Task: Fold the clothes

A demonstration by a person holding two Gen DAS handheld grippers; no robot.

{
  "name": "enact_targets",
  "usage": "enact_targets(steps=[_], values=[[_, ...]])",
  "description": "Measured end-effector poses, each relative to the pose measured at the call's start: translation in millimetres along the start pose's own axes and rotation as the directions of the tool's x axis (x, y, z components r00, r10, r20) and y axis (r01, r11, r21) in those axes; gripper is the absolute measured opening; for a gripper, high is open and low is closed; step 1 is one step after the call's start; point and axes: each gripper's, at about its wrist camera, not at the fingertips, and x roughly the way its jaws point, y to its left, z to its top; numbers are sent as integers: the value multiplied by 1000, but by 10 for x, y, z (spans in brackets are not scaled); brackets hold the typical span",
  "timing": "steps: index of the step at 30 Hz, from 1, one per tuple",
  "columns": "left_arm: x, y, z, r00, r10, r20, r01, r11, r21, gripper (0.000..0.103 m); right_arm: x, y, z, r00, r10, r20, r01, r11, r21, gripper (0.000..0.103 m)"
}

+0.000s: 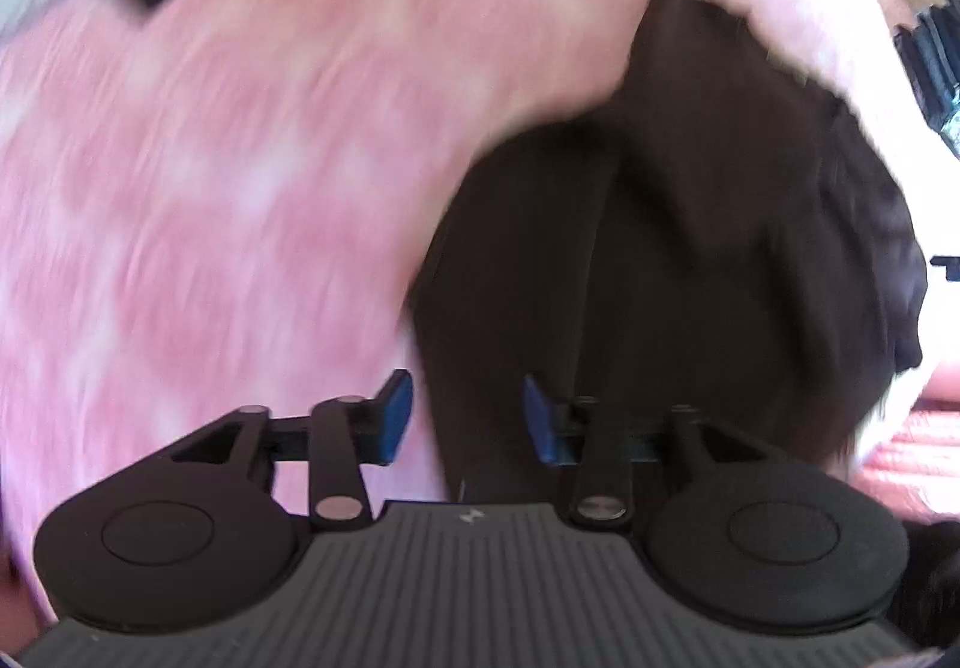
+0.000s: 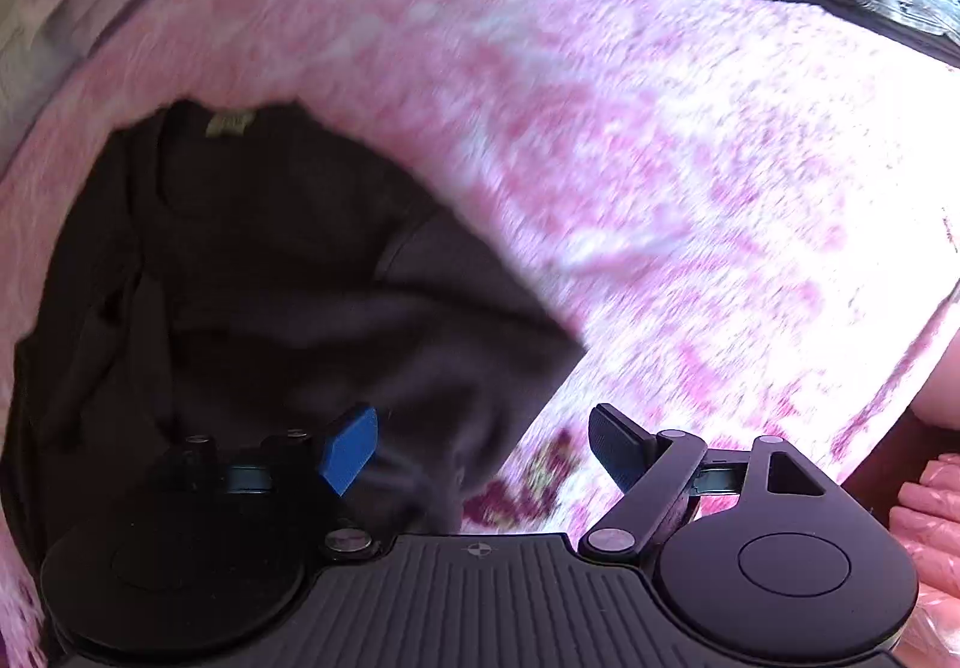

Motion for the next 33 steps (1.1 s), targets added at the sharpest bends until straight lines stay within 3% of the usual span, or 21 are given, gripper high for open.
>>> enact_targets(steps=[6,11,12,13,14,15,16,20,23,26,30,32,33], values=[[742,-657,1130,991,-101,89,83,979,185,53,238,-167,301,994,100,51,-101,994,27,81],[1344,-1015,1629,990,-114,78,91,963,253,53,659,-168,453,990,137,17,-135,989,-66,80],[1497,-1002,1704,992,-113,55,96,963,251,47,732,-195,457,990,139,8,-138,987,-79,79],[1604,-1020,1728,993,-119,20,110,962,248,39,759,-178,470,992,126,6,-125,986,-109,60],[1568,-1027,1719,992,-122,23,112,962,249,11,786,-161,484,994,113,5,-111,984,-140,37],[1514,-1031,1706,992,-124,31,112,962,250,7,777,-147,506,993,113,-11,-114,977,-180,22],[1460,-1036,1693,991,-126,40,112,961,252,6,748,-150,521,989,147,-34,-150,969,-195,0],[1149,-999,1653,987,-130,95,105,966,236,5,481,34,642,990,136,-24,-137,940,-314,0],[574,-699,1624,977,-79,200,47,986,162,5,314,466,1094,975,212,69,-167,900,-403,0],[62,-229,1695,952,7,306,-18,999,32,6,147,899,1546,944,293,153,-184,851,-492,0],[-210,312,1937,911,132,391,-105,990,-90,11,-76,1475,2148,880,405,248,-186,774,-605,0],[-148,569,2049,900,225,372,-171,970,-173,20,-60,1840,2391,846,440,300,-151,738,-658,0],[-107,699,2077,901,270,340,-201,953,-226,27,35,2067,2474,853,409,324,-99,737,-669,1]])
